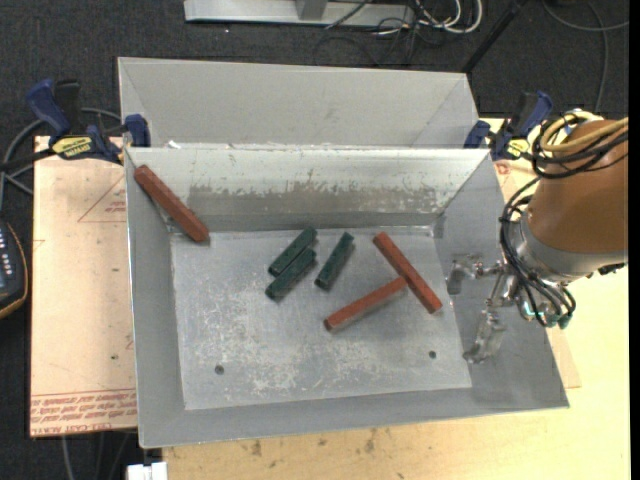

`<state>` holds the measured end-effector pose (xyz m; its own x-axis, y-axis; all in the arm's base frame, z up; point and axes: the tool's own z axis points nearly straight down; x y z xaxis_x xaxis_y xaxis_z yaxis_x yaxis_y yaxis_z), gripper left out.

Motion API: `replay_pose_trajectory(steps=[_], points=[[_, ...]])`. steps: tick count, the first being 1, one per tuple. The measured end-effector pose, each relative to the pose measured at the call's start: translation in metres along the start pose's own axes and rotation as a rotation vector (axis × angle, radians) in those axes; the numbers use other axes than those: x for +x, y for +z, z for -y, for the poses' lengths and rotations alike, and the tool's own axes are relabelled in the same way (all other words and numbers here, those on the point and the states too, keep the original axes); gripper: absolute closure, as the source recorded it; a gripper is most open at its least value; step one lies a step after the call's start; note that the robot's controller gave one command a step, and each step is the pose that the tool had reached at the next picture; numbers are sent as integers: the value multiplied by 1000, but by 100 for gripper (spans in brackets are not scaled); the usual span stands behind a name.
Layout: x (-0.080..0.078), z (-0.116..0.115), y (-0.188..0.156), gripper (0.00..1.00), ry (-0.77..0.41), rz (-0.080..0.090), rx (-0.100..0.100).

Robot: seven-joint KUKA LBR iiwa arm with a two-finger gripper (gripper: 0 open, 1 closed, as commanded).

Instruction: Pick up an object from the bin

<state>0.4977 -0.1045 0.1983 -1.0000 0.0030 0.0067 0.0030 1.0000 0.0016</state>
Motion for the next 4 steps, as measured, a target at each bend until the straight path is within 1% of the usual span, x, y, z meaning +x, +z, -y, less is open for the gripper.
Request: replay_pose_trajectory(steps=[1, 2, 3, 4], points=[[-33, -15, -44, 0, -110, 14, 2], [-63, -94, 42, 0, -215, 3, -3], [-84, -88, 132, 0, -231, 2, 0], [-86, -88, 127, 100, -233, 9, 2]])
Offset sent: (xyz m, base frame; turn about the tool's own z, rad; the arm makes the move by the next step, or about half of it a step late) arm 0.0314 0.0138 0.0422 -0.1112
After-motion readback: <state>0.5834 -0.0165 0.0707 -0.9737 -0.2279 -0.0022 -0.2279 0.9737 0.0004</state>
